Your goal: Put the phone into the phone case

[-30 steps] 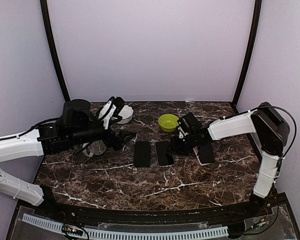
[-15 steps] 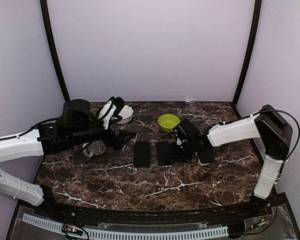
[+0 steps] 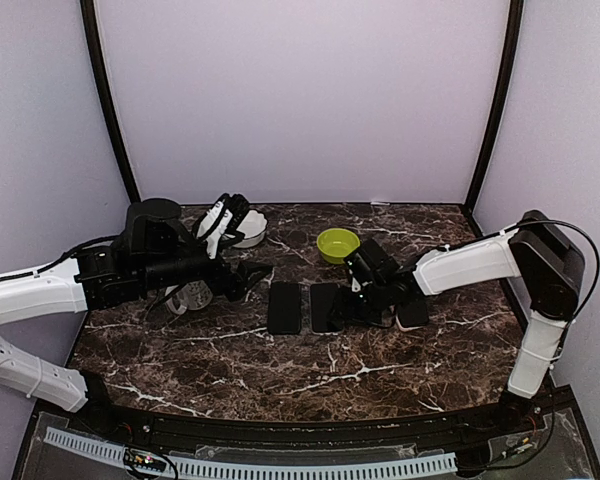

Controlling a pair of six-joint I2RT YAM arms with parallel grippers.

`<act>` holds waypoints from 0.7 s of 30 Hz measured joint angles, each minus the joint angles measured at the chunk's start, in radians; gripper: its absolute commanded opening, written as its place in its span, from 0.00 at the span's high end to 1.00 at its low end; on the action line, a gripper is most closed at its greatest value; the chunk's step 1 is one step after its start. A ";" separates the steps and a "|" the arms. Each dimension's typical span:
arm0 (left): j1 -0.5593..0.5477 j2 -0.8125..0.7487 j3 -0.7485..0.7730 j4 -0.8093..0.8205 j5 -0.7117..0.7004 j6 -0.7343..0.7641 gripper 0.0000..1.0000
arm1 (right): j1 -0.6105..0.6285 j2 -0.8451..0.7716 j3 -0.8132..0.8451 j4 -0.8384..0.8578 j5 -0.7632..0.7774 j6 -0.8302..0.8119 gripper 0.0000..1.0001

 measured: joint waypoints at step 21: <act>0.000 0.000 0.000 0.000 0.000 0.001 0.07 | -0.193 -0.204 0.137 -0.454 0.394 -0.223 0.02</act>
